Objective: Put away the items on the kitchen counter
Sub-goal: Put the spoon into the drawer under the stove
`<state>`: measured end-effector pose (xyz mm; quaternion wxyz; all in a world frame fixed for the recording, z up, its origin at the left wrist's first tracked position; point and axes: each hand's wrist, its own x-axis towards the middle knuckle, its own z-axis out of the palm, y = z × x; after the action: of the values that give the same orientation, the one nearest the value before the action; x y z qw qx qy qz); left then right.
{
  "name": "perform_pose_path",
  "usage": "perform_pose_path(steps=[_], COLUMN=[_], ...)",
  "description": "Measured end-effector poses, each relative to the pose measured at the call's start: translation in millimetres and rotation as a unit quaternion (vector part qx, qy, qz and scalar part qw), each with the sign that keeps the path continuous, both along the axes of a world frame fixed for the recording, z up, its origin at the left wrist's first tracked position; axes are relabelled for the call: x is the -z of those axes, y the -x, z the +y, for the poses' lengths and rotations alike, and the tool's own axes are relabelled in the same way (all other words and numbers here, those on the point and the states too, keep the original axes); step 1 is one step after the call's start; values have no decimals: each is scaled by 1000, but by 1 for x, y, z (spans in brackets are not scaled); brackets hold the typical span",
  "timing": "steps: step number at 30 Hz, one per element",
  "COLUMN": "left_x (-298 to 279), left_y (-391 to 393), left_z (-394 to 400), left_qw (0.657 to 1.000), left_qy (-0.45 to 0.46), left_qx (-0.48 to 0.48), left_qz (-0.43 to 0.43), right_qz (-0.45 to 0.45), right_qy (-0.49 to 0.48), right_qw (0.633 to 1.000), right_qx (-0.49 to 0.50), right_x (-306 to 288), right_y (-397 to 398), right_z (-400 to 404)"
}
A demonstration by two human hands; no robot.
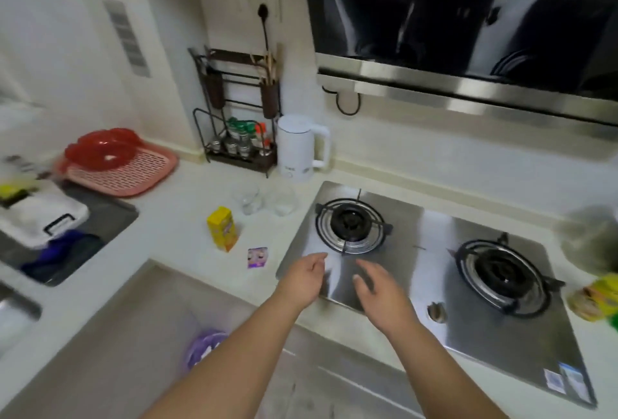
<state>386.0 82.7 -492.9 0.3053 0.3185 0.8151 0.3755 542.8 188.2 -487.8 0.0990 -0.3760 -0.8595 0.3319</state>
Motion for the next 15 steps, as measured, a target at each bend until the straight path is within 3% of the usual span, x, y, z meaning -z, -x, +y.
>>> perform_pose_path(steps=[8,15], left_x=[-4,-6], left_y=[119,238], left_z=[-10,3], left_qw=[994,977], left_qy=[20,112], left_qx=[-104,-138], left_qz=[6,116], right_qz=[-17,-40], right_qy=[-39,-130], right_qw=[989,969], right_qx=[-143,-204], right_x=[16,31], right_y=[170,347], right_z=[11,46])
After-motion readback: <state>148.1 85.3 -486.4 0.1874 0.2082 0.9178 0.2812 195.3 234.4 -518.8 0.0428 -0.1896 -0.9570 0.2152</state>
